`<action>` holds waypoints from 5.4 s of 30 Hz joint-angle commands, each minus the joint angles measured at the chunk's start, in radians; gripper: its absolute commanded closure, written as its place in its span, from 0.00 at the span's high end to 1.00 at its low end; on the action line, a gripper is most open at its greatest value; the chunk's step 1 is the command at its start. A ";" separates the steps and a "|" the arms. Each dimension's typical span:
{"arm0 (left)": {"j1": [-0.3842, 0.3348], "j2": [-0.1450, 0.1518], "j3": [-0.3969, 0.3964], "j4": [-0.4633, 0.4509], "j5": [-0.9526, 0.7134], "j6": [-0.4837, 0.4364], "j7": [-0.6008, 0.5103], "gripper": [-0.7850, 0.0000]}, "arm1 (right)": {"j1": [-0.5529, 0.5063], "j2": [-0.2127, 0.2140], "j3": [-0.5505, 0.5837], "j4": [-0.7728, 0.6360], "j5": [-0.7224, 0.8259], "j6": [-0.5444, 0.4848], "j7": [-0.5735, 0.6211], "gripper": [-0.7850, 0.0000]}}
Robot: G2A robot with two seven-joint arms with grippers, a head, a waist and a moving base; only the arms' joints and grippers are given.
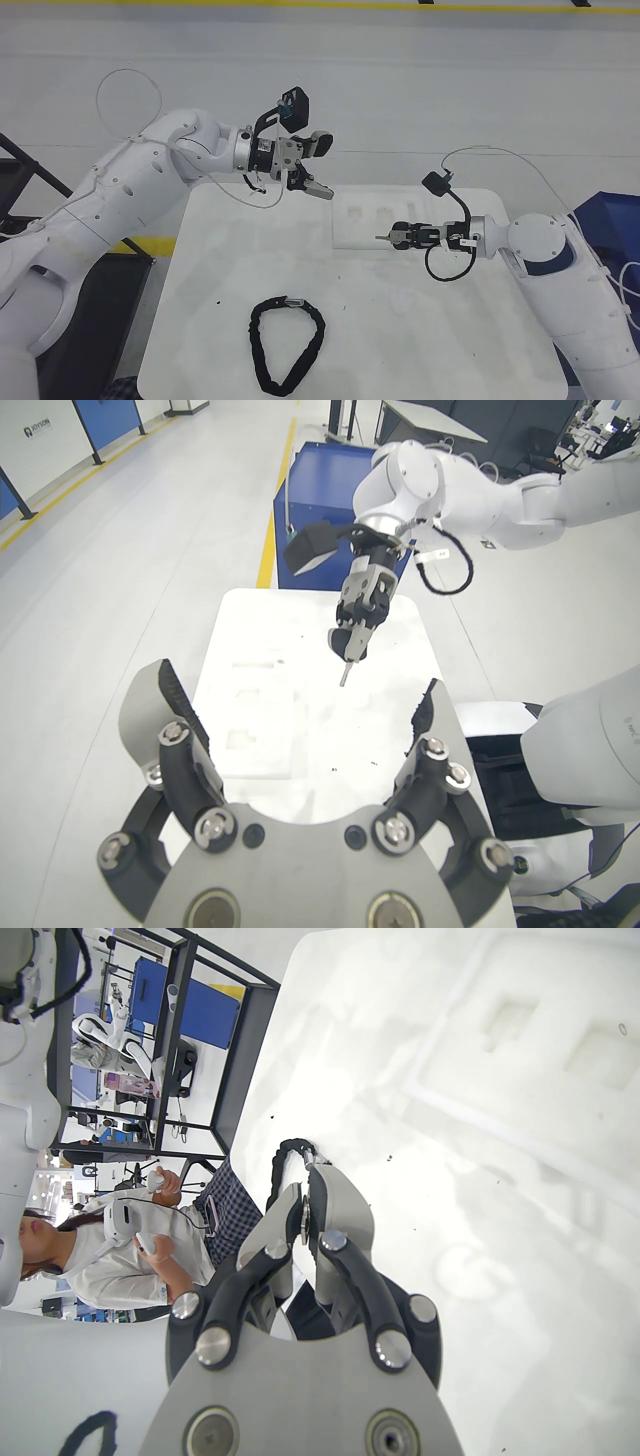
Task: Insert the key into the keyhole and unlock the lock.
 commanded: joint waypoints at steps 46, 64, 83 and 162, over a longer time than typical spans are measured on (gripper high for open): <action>0.283 0.085 0.024 -0.201 0.373 -0.009 -0.353 1.00 | 0.000 0.000 0.000 0.000 0.000 0.000 0.000 0.00; 0.351 0.095 -0.030 -0.186 0.456 -0.009 -0.152 1.00 | 0.000 0.000 0.000 0.000 0.000 0.000 0.000 0.00; 0.652 0.139 -0.107 -0.005 1.253 0.157 0.901 1.00 | 0.000 0.000 0.000 0.000 0.000 0.000 0.000 0.00; 0.468 -0.116 -0.145 -0.033 1.034 -0.009 1.096 0.00 | -0.275 0.063 0.251 -0.448 0.150 0.059 0.119 0.00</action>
